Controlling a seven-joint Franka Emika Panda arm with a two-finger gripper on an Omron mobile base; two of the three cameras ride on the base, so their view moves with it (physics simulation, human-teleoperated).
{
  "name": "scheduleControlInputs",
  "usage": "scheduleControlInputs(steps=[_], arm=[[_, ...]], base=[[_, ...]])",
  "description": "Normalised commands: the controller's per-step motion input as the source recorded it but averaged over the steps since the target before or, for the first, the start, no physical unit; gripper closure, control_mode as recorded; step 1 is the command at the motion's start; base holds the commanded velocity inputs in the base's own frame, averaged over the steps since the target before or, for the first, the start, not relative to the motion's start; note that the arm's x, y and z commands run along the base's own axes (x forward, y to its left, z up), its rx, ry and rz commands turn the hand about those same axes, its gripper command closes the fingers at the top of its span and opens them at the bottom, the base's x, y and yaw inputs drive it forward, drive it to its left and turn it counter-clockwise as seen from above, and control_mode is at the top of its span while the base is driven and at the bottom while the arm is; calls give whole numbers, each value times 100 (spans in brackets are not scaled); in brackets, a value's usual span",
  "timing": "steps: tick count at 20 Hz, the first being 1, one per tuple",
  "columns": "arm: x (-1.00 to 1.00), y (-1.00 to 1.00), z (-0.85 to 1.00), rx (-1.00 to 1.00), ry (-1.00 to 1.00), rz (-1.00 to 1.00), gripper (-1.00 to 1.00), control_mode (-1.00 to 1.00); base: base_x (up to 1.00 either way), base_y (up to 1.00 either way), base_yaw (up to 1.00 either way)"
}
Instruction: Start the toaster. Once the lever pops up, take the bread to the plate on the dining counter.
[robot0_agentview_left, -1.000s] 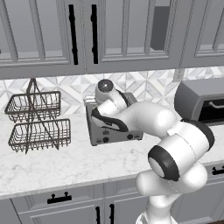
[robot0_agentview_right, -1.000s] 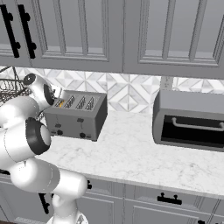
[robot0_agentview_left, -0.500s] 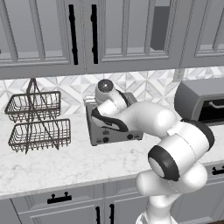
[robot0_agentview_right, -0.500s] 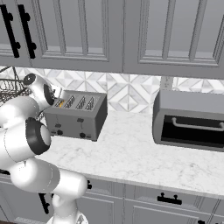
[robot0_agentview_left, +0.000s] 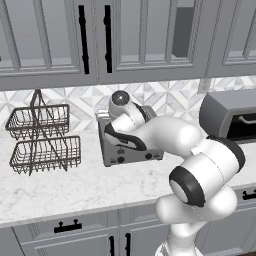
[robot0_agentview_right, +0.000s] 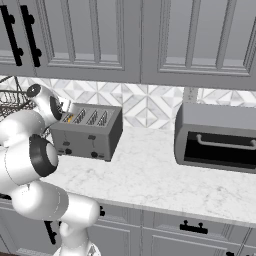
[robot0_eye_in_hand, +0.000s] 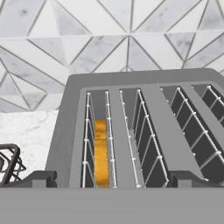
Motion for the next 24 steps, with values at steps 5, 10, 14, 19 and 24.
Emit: scheduleControlInputs(steps=[5, 10, 14, 19, 24], arm=[[0, 0, 0, 0, 0, 0, -100, -100], [0, 0, 0, 0, 0, 0, -100, -100], [0, 0, 0, 0, 0, 0, -100, -100], [0, 0, 0, 0, 0, 0, -100, -100], [0, 0, 0, 0, 0, 0, -100, -100]], base=[[0, 0, 0], [0, 0, 0], [0, 0, 0], [0, 0, 0], [0, 0, 0]])
